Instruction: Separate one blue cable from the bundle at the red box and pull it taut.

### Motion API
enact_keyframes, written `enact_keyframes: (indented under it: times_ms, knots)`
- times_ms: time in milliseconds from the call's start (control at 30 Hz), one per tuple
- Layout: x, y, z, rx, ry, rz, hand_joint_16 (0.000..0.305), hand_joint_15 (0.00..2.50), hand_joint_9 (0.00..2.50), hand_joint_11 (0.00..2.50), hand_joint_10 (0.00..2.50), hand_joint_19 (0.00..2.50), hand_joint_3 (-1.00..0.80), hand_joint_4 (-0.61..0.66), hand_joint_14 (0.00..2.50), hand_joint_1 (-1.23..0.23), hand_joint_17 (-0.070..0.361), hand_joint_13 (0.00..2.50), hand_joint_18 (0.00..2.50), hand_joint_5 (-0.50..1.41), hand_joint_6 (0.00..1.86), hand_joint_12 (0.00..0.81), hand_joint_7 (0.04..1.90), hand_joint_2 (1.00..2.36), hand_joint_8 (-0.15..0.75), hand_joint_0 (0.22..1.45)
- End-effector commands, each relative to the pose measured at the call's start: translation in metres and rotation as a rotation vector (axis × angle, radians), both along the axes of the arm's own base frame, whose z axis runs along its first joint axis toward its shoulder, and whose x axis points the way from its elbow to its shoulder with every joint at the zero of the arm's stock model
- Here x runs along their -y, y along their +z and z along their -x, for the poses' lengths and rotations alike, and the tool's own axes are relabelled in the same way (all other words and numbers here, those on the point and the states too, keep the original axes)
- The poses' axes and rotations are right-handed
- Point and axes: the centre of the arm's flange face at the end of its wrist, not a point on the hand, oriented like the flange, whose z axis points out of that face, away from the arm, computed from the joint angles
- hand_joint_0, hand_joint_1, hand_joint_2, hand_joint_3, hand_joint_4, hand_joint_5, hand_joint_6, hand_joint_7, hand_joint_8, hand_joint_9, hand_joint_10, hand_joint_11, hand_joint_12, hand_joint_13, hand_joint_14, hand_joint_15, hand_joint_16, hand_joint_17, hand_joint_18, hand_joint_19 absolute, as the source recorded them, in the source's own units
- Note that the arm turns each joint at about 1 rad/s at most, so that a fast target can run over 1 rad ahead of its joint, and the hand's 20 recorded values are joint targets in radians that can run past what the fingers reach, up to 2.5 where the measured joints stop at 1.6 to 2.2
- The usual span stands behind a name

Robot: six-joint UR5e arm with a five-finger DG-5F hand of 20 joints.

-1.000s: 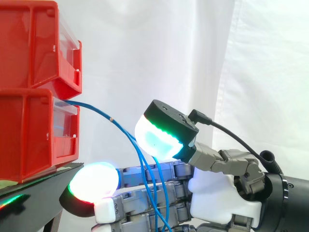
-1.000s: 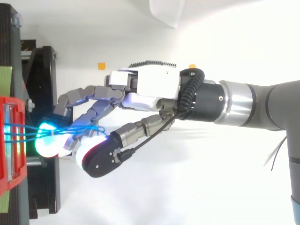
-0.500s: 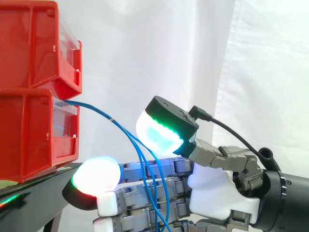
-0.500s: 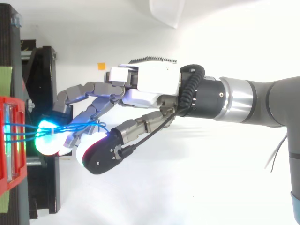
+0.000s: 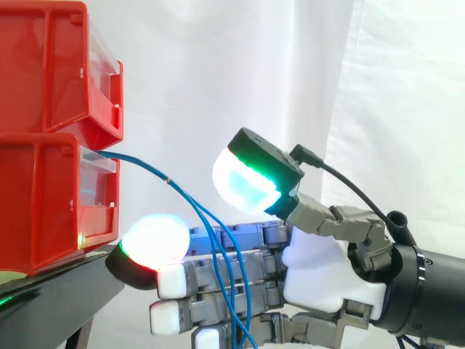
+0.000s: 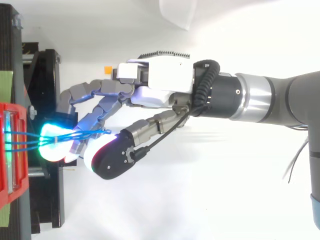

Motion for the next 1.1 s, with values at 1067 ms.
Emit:
enact_keyframes:
  times_ms: [1067]
  knots:
    - [0.012,0.017,-0.003,0.035,-0.001,0.015,0.057,0.46,0.86,0.56,0.01,0.66,-0.20,0.24,0.01,-0.68,0.129,0.85,0.83,-0.16,0.54,0.383,1.22,1.02,0.390,0.64]
